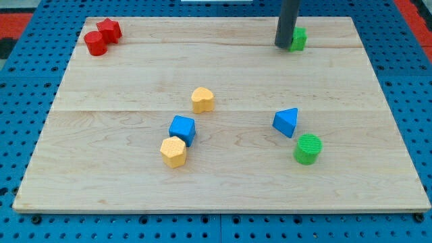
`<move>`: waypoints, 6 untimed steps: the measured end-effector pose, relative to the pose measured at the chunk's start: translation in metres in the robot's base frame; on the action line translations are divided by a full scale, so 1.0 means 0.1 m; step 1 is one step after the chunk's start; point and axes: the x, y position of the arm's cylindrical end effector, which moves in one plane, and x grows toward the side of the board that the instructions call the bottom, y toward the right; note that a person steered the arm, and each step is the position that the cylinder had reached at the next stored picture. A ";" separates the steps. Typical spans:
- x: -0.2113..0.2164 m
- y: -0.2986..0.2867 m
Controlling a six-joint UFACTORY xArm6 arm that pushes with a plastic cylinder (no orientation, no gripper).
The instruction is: Place your arm at the right of the green circle
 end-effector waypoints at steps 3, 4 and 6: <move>2.05 0.46; 2.41 0.60; 3.01 0.65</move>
